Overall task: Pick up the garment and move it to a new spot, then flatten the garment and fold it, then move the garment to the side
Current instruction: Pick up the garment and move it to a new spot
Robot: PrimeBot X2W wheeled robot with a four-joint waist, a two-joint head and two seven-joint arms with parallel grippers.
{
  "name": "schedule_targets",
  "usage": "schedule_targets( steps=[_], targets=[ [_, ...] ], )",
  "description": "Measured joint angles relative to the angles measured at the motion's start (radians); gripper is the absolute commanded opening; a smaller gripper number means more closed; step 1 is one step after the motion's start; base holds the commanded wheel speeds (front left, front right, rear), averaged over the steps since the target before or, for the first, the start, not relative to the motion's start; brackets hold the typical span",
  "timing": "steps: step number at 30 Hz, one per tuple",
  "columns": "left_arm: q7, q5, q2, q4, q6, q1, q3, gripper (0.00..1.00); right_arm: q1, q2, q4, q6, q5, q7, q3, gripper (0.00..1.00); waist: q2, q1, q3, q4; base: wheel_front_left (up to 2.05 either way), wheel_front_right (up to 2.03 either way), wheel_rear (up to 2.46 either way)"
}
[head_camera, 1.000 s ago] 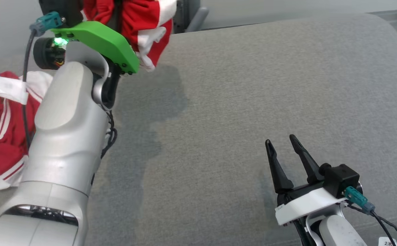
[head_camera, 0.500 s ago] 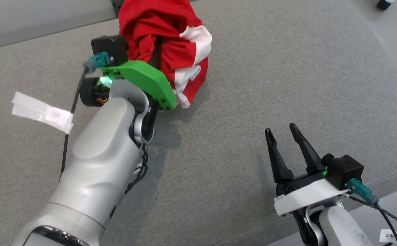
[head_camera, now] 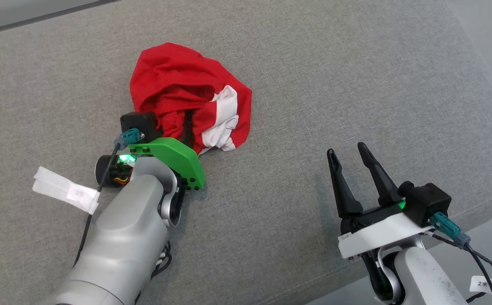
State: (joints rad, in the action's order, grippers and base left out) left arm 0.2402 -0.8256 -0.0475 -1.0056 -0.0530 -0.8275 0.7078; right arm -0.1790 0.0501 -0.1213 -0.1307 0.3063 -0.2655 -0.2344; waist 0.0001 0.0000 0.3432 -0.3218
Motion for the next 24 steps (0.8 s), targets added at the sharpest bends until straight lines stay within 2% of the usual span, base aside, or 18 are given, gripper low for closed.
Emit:
schedule_targets(
  steps=[6,10,15,19,24],
  targets=[
    [0.018,0.020,0.000,0.058,-0.033,0.044,0.009,1.00,0.021,-0.001,-0.008,0.000,-0.020,0.000,0.019,1.00,0.0000,0.0000,-0.040,0.033,0.00,0.00,0.00],
    [0.021,0.119,-0.020,0.194,-0.071,0.106,-0.065,1.00,0.043,-0.001,-0.013,0.000,-0.038,0.000,0.022,1.00,0.0000,0.0000,-0.083,0.072,0.00,0.00,0.00],
    [0.021,0.256,-0.060,0.394,-0.079,0.285,-0.189,1.00,0.076,-0.001,-0.022,0.000,-0.061,0.000,0.014,1.00,0.0000,0.0000,-0.148,0.117,0.00,0.00,0.00],
    [0.022,0.358,-0.066,0.525,-0.078,0.425,-0.269,1.00,0.104,-0.002,-0.026,0.000,-0.064,0.000,0.031,1.00,0.0000,0.0000,-0.201,0.152,0.00,0.00,0.00],
    [0.022,0.440,-0.061,0.604,-0.070,0.546,-0.350,1.00,0.130,-0.001,-0.028,0.000,-0.073,0.000,0.061,1.00,0.0000,0.0000,-0.248,0.190,0.00,0.00,0.00]
  ],
)
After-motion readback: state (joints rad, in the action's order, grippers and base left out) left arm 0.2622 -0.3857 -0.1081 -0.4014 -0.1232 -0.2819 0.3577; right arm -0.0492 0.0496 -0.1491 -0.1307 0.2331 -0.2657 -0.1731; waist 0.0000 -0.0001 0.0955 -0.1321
